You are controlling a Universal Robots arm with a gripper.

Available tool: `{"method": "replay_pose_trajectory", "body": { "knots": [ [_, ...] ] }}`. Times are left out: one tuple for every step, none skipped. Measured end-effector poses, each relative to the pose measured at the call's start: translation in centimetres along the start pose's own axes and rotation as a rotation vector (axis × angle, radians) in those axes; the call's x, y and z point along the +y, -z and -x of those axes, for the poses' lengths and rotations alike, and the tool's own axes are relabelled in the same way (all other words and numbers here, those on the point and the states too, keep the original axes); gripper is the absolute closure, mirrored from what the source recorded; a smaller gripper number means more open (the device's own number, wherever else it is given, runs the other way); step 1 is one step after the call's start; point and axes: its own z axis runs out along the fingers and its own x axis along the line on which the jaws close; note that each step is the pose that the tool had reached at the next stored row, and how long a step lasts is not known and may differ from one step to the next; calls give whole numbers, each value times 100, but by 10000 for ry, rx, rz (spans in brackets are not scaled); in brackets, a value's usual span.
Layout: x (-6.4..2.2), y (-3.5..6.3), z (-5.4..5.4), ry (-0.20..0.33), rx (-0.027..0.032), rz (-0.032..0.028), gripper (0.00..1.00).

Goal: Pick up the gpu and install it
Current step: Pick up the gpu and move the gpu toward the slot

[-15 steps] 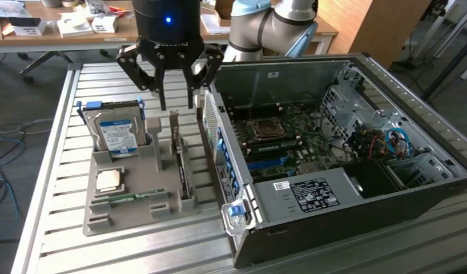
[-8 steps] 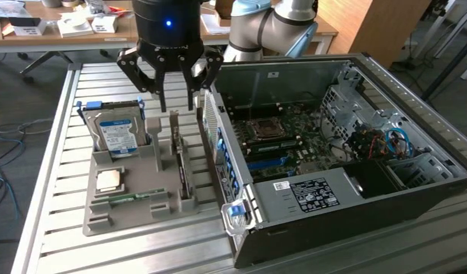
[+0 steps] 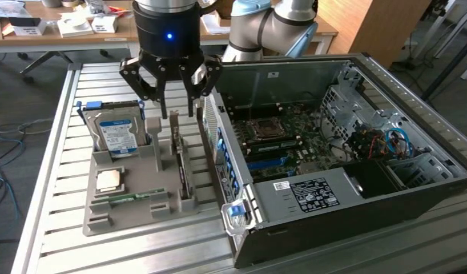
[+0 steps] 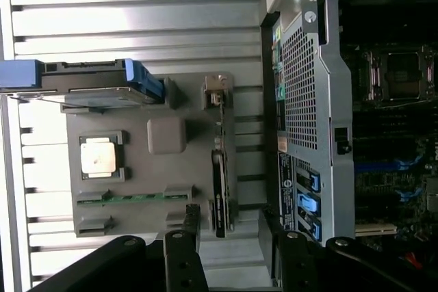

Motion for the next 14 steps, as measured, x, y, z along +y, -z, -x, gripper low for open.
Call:
{"method": "replay_pose_trajectory", "body": {
  "knots": [
    [-1, -19, 0, 0, -1, 0, 53],
    [-2, -37, -1, 1, 0, -1, 53],
    [-3, -54, -1, 0, 0, -1, 53],
    [-3, -72, -2, 0, -1, -1, 53],
    [-4, -90, -2, 0, 0, -1, 53],
    [-5, -108, -3, 1, -1, -1, 53],
    [-6, -127, -3, 0, -2, 0, 53],
    [-7, -146, -3, 1, -2, 0, 53],
    [-7, -164, -4, 0, -2, -1, 53],
    [-8, -182, -4, 0, -2, 0, 53],
    [-9, -200, -5, 1, -3, 0, 53],
    [-10, -218, -5, 0, -2, -1, 53],
    [-11, -236, -6, 1, -2, -1, 53],
    [-12, -254, -6, 1, -2, -1, 53]
  ]
}}
